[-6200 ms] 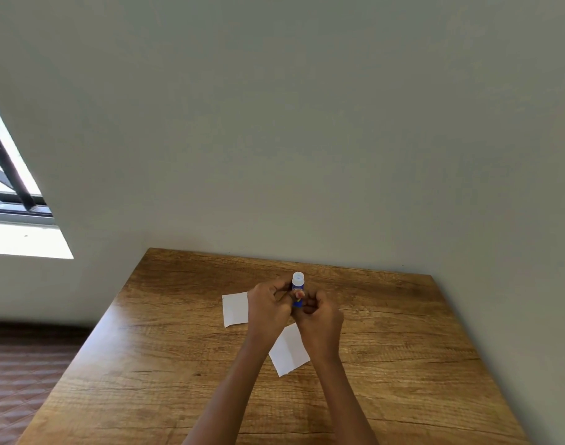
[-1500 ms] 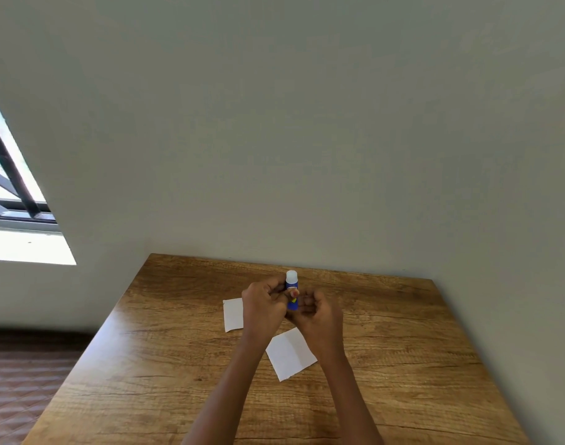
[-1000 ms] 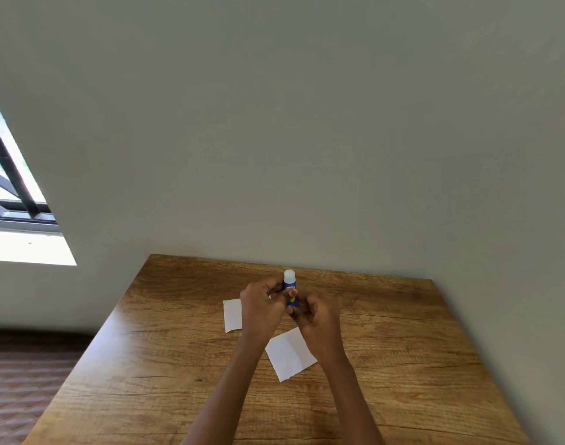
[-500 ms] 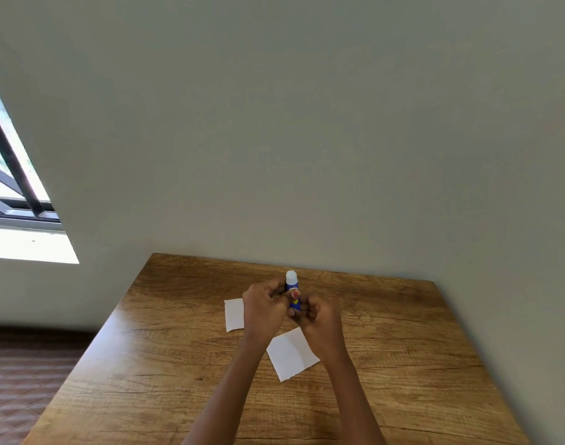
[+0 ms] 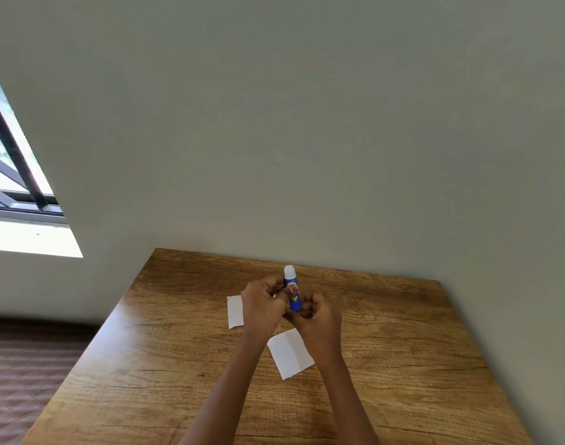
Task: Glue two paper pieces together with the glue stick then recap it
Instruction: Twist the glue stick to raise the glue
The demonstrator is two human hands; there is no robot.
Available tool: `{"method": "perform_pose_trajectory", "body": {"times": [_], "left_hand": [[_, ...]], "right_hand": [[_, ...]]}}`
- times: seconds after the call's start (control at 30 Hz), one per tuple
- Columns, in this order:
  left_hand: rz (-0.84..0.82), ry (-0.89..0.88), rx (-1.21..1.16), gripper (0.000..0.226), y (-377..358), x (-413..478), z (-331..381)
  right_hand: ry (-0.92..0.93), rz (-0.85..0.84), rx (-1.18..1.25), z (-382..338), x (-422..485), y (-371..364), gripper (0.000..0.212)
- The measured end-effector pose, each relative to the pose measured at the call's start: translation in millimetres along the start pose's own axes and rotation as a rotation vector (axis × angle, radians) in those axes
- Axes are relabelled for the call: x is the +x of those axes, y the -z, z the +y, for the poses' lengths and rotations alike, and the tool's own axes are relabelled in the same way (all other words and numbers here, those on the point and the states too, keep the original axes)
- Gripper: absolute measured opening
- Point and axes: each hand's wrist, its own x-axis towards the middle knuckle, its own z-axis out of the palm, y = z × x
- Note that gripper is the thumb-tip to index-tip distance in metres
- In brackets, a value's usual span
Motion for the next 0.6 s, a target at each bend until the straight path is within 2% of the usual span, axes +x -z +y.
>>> {"method": "perform_pose_trajectory", "body": {"times": [0.17, 0.3, 0.43, 0.6], "left_hand": [[-0.007, 0.010, -0.050, 0.016, 2, 0, 1], [-0.019, 0.016, -0.068, 0.014, 3, 0, -3], [-0.046, 0.057, -0.095, 0.015, 7, 2, -12], [-0.165, 0.010, -0.014, 0.024, 25, 11, -25]], "right_hand": [[0.024, -0.004, 0.013, 7, 4, -1, 0.021], [0.009, -0.048, 0.038, 8, 5, 0, 0.023], [0.010, -0.051, 0.112, 6, 2, -4, 0.038], [0.069, -0.009, 0.123, 8, 2, -11, 0.039]]}}
